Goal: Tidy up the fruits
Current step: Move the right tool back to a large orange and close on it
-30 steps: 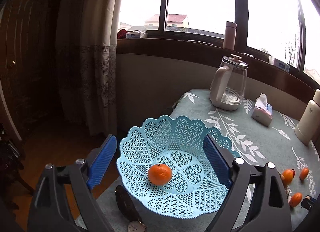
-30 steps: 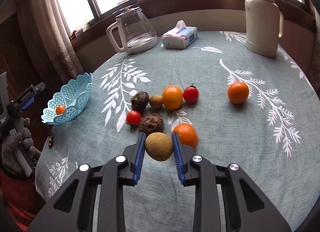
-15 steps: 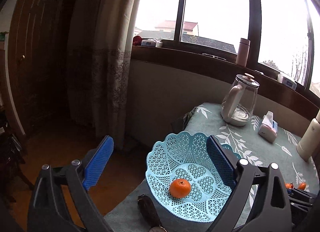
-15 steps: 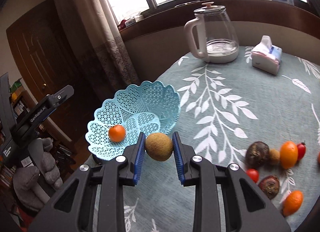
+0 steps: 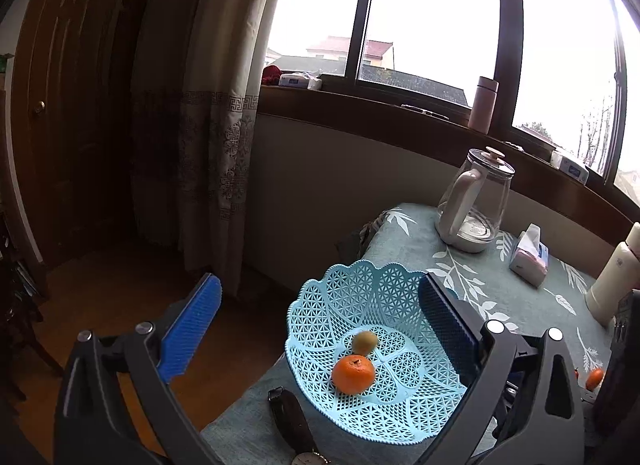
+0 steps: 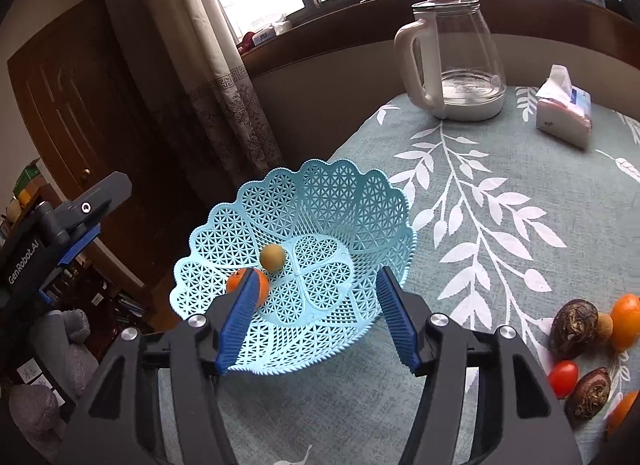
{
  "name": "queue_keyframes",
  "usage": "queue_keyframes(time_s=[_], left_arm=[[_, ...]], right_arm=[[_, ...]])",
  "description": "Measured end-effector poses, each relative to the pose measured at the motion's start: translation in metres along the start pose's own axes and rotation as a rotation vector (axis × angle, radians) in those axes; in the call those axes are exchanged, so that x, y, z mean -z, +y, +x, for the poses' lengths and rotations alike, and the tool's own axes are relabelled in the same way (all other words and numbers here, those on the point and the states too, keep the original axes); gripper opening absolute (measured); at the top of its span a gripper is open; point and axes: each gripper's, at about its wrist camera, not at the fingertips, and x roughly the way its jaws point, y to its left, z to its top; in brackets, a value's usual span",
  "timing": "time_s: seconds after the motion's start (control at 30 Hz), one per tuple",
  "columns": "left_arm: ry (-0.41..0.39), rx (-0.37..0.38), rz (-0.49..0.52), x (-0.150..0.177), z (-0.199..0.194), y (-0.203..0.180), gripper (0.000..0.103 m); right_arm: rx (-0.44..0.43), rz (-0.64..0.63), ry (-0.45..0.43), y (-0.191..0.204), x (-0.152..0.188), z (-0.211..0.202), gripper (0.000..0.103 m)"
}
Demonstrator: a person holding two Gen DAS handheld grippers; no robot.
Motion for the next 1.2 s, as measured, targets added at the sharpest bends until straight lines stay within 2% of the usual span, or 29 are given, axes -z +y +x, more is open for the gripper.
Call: queue_keyframes(time_s=[0.27, 0.43, 0.67, 1.03, 1.2], left_arm=[[0.003, 0.026, 0.021, 0.004, -0.002, -0.012, 0.1], [0.001, 0.052, 0.034, 0.006, -0.007, -0.02, 0.1], [0.015, 0.092, 0.044, 0.01, -0.011, -0.031, 0.1], [0.037, 0.139, 0.084, 0.018, -0.013, -0.052, 0.1], [0.045, 0.157, 0.101, 0.022, -0.015, -0.06, 0.1]], right_arm=[[0.038, 0.05, -0.05, -0.015, 0.018, -0.027, 0.062], [0.071, 0.076, -0.092, -0.025, 0.028, -0.047, 0.069], [0.114, 0.138, -0.112, -0.047, 0.042, -0.067, 0.07], [0.231, 0.251, -0.149, -0.098, 0.064, -0.102, 0.07], [0.315, 0.266, -0.171, -0.116, 0.073, -0.118, 0.07]])
